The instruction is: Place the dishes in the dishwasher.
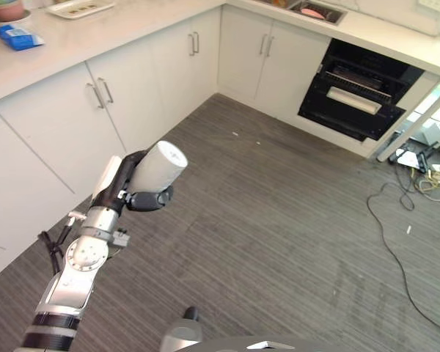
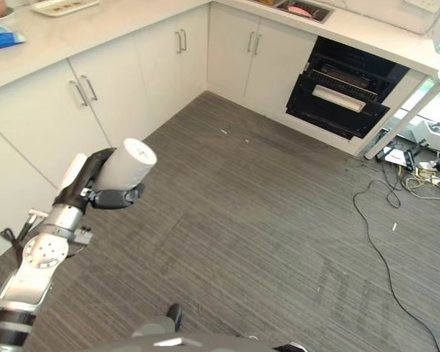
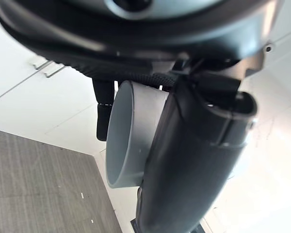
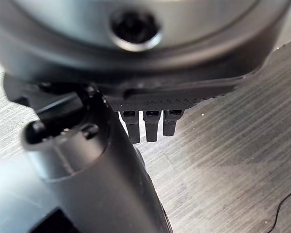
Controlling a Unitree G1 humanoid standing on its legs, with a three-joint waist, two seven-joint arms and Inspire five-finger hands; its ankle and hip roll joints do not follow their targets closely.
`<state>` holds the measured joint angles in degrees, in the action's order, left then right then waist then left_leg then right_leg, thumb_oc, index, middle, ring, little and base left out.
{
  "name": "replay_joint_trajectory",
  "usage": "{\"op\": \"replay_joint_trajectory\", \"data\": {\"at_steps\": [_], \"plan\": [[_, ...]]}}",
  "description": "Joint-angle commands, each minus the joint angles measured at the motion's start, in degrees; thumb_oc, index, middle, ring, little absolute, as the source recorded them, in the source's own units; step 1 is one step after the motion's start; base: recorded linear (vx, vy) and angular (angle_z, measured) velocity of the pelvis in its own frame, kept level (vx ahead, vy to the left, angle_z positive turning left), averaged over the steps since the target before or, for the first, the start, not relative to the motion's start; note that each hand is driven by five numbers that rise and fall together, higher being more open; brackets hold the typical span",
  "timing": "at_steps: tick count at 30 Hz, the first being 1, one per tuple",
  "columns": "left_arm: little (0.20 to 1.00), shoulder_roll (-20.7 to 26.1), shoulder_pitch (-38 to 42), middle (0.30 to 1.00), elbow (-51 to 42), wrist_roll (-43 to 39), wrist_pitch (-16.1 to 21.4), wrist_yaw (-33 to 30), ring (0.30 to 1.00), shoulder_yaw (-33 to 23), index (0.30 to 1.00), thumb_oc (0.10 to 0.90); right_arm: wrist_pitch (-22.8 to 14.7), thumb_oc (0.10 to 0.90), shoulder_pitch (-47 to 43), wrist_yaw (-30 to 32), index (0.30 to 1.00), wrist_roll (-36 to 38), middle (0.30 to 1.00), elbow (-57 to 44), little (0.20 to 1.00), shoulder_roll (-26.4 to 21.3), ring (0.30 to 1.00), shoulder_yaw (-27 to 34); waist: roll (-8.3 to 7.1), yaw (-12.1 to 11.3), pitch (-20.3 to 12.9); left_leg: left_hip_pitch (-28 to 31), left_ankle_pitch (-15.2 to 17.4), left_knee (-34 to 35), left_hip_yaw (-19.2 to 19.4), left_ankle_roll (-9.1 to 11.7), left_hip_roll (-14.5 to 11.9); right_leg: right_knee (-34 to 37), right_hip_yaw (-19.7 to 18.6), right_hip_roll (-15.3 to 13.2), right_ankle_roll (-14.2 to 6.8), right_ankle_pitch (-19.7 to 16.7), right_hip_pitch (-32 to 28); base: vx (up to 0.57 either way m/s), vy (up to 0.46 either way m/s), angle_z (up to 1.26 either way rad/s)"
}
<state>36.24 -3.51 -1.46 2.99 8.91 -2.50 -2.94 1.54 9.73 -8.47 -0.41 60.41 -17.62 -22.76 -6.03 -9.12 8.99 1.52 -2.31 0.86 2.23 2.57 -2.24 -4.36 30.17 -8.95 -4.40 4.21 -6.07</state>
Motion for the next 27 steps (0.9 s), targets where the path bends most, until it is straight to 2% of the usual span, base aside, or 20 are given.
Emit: {"op": "replay_joint_trajectory", "data": {"at_steps": [1, 2, 4, 6, 7, 8, 10, 13, 16, 19, 27], "plan": [[0.3, 0.64, 7.84, 0.3, -4.04, -0.76, 6.15, -1.28, 0.3, 0.65, 0.3, 0.4, -6.73, 0.8, -13.2, 3.16, 0.9, 5.94, 0.9, -9.71, 0.9, -0.88, 0.9, 4.5, 0.32, 2.33, -4.58, -1.09, 1.13, -0.94, 2.08, 4.54, -3.56, 8.94, 1.35, -5.67, -6.41, -9.67, -2.28, 0.11, 0.002, -0.32], [0.3, -0.3, 9.32, 0.3, -4.36, -2.22, 6.49, 0.02, 0.3, 4.52, 0.3, 0.4, -6.16, 0.8, -23.36, 7.51, 0.9, 7.76, 0.9, -0.51, 0.9, 2.93, 0.9, 4.64, 1.22, -0.29, -5.96, -0.52, 1.16, -0.16, 2.24, 4.48, -3.59, 9.36, 1.98, -5.76, -6.51, -9.28, -3.08, 0.11, 0.009, -0.17], [0.3, -0.2, 9.28, 0.3, -4.36, -3.49, 6.61, -0.36, 0.3, 4.69, 0.3, 0.4, -6.5, 0.8, -23.53, 7.87, 0.9, 7.29, 0.9, 1.15, 0.9, 3.31, 0.9, 4.52, 1.58, -0.41, -6.07, 0.08, 1.1, 0.37, 2.59, 4.38, -3.42, 9.36, 1.55, -5.73, -6.51, -9.26, -3.12, 0.1, 0.028, -0.37], [0.3, -0.03, 9.9, 0.3, -3.92, -4.53, 7.01, -0.72, 0.3, 6.22, 0.3, 0.4, -6.78, 0.8, -25.72, 9.52, 0.9, 4.28, 0.9, 0.68, 0.9, 2.79, 0.9, 2.94, 2.16, 0.62, -6.43, 1.51, 0.66, 1.78, 4.08, 4.02, -3.02, 9.36, -0.21, -5.71, -6.5, -9.8, -2.46, 0.08, 0.05, -0.19], [0.3, 0.51, 9.6, 0.3, -3.75, -4.24, 7.03, -1.05, 0.3, 6.78, 0.3, 0.4, -6.3, 0.8, -26.61, 10.77, 0.9, -2.97, 0.9, -2.83, 0.9, 0.5, 0.9, 0.75, 2.72, 1.63, -6.44, 2.68, 0.97, 2.32, 4.96, 3.92, -3.24, 9.19, -1.42, -5.63, -6.47, -9.67, -2.29, 0.04, 0.032, -0.32], [0.3, 0.46, 9.62, 0.3, -3.73, -4.23, 7.06, -1.05, 0.3, 6.77, 0.3, 0.4, -6.21, 0.8, -26.56, 10.78, 0.9, -3.06, 0.9, -2.97, 0.9, 0.45, 0.9, 0.77, 2.69, 1.64, -6.45, 2.53, 0.73, 2.34, 4.98, 3.81, -3.1, 9.26, -1.42, -5.75, -6.43, -9.9, -2.17, 0.04, 0.028, -0.58], [0.3, 1.07, 9.12, 0.3, -4.1, -3.28, 7.19, -1.18, 0.3, 6.88, 0.3, 0.4, -5.59, 0.8, -27.61, 11.68, 0.9, -12.09, 0.9, -7.74, 0.9, -2.99, 0.9, -1.16, 3.0, 2.65, -6.72, 3.58, 1.22, 2.78, 5.58, 3.63, -3.2, 9.17, -2.26, -5.64, -6.44, -9.63, -2.2, 0.05, 0.019, -0.33], [0.3, 1.1, 9.32, 0.3, -4.81, -2.26, 7.49, -1.43, 0.3, 7.22, 0.3, 0.4, -4.81, 0.8, -28.26, 12.36, 0.9, -16.69, 0.9, -13.19, 0.9, -6.02, 0.9, -0.94, 3.32, 4.09, -7.12, 4.27, 1.18, 3.34, 6.29, 3.11, -2.87, 9.23, -3.05, -5.92, -6.47, -10.02, -1.97, 0.04, 0.025, -0.11], [0.3, 0.55, 9.82, 0.3, -4.92, -1.96, 7.48, -1.62, 0.3, 7.16, 0.3, 0.4, -4.86, 0.8, -27.61, 12.16, 0.9, -14.87, 0.9, -18.4, 0.9, -6.36, 0.9, 0.55, 3.54, 5.0, -7.4, 4.87, 1.31, 3.6, 6.74, 2.83, -2.82, 9.2, -3.92, -5.84, -6.36, -10.03, -1.93, 0.04, 0.014, -0.18], [0.3, -0.95, 9.61, 0.3, -4.26, -1.84, 7.17, -1.92, 0.3, 6.82, 0.3, 0.4, -5.6, 0.8, -24.94, 10.89, 0.9, -10.55, 0.9, -21.23, 0.9, -4.42, 0.9, 1.44, 3.69, 5.45, -7.74, 5.37, 1.52, 3.71, 6.94, 2.75, -2.8, 9.2, -4.02, -5.85, -6.26, -9.99, -2.23, 0.03, 0.005, -0.1], [0.3, -2.33, 9.26, 0.3, -3.57, -2.06, 7.11, -2.47, 0.3, 6.58, 0.3, 0.4, -6.91, 0.8, -22.36, 9.58, 0.9, -3.95, 0.9, -20.86, 0.9, -1.84, 0.9, 2.1, 3.73, 5.65, -8.11, 5.9, 1.58, 3.77, 6.92, 2.96, -3.12, 9.32, -4.25, -5.37, -5.96, -9.49, -2.74, 0.0, 0.0, -0.01]]}}
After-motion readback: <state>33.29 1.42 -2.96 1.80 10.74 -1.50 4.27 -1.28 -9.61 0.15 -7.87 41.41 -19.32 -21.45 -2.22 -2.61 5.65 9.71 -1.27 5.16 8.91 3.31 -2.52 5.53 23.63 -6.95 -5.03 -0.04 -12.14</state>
